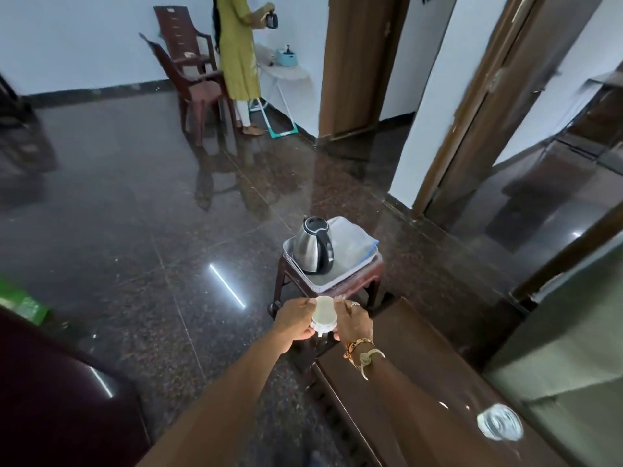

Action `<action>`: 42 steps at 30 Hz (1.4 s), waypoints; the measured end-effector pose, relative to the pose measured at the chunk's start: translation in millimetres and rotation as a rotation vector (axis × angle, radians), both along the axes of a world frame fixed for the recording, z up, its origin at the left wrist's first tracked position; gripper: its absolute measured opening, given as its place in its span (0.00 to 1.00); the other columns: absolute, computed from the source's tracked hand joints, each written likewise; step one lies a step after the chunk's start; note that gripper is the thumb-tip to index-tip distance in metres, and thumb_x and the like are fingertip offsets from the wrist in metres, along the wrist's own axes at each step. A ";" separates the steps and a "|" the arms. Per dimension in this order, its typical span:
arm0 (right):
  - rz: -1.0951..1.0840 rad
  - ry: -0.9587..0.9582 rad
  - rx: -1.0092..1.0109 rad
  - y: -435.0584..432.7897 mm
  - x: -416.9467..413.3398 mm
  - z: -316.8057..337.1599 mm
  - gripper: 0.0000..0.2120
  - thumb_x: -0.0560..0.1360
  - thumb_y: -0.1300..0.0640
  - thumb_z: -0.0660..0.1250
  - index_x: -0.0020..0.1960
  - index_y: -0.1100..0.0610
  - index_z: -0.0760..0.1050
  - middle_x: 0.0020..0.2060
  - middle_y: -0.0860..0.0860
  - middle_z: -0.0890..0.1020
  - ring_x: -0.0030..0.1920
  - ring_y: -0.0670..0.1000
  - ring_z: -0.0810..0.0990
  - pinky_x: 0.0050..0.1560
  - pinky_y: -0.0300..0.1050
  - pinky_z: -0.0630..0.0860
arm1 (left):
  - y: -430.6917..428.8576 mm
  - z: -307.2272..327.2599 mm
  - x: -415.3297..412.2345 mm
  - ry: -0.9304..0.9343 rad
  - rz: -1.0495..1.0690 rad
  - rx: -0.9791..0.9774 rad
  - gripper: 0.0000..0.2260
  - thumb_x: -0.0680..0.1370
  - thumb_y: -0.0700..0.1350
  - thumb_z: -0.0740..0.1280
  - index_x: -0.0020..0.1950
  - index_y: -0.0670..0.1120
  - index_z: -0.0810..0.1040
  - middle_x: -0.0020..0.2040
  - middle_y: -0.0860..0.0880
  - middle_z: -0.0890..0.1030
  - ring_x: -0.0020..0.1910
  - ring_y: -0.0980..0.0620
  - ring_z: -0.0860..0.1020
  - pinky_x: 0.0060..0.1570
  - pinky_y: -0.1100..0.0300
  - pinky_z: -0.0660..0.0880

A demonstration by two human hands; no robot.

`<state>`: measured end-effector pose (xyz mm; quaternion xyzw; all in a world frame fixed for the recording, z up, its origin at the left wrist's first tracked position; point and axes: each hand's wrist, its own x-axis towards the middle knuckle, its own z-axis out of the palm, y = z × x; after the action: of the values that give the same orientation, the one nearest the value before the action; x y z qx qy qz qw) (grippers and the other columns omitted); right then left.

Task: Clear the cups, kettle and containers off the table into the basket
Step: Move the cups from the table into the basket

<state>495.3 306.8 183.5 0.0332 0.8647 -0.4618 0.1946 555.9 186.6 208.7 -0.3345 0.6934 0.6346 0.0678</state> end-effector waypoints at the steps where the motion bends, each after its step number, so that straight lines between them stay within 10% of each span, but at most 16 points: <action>1: 0.008 -0.003 -0.012 -9.0 -0.9 1.4 0.29 0.69 0.35 0.57 0.55 0.53 0.82 0.49 0.57 0.85 0.50 0.63 0.83 0.55 0.57 0.80 | -7.6 -3.1 -2.5 -0.001 0.021 0.013 0.16 0.83 0.47 0.60 0.66 0.38 0.75 0.62 0.34 0.78 0.46 0.46 0.78 0.53 0.47 0.81; 6: 0.048 -0.001 -0.058 -53.4 -21.3 1.8 0.25 0.70 0.40 0.59 0.54 0.55 0.83 0.50 0.58 0.85 0.51 0.63 0.82 0.56 0.59 0.79 | -47.2 -3.2 -23.4 -0.070 0.228 0.094 0.11 0.81 0.47 0.64 0.58 0.44 0.80 0.57 0.40 0.79 0.57 0.41 0.79 0.33 0.60 0.80; 21: 0.024 0.004 -0.069 -133.1 -118.4 -13.1 0.12 0.67 0.40 0.58 0.34 0.44 0.77 0.40 0.53 0.85 0.44 0.60 0.84 0.49 0.61 0.81 | -134.0 -0.2 -117.2 -0.045 0.231 0.148 0.12 0.81 0.48 0.65 0.61 0.44 0.79 0.59 0.40 0.79 0.57 0.42 0.79 0.34 0.60 0.81; 29: -0.173 0.005 0.003 -137.4 -148.0 22.1 0.17 0.79 0.48 0.60 0.54 0.57 0.83 0.48 0.56 0.82 0.53 0.60 0.80 0.58 0.49 0.75 | -149.9 -9.4 -192.0 -0.018 -0.073 0.128 0.13 0.82 0.46 0.63 0.62 0.40 0.77 0.55 0.41 0.79 0.50 0.47 0.79 0.48 0.53 0.81; 36: -0.436 0.047 0.014 -118.3 -185.7 31.3 0.20 0.74 0.42 0.60 0.53 0.54 0.81 0.46 0.58 0.86 0.50 0.61 0.82 0.56 0.50 0.77 | -122.7 -2.4 -258.3 0.009 -0.183 0.157 0.09 0.80 0.45 0.64 0.42 0.54 0.80 0.50 0.47 0.80 0.45 0.52 0.79 0.46 0.52 0.82; 42: -0.504 -0.024 0.046 -92.4 -202.9 -4.9 0.18 0.71 0.39 0.59 0.47 0.49 0.79 0.42 0.55 0.86 0.45 0.60 0.84 0.54 0.53 0.79 | -101.4 -19.0 -281.7 -0.064 -0.303 0.176 0.07 0.80 0.41 0.64 0.51 0.51 0.79 0.51 0.45 0.79 0.51 0.46 0.79 0.37 0.57 0.81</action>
<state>292.4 214.4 178.6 0.2579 0.8369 -0.4756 0.0827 274.2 85.2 189.7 -0.2389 0.6753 0.6642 0.2139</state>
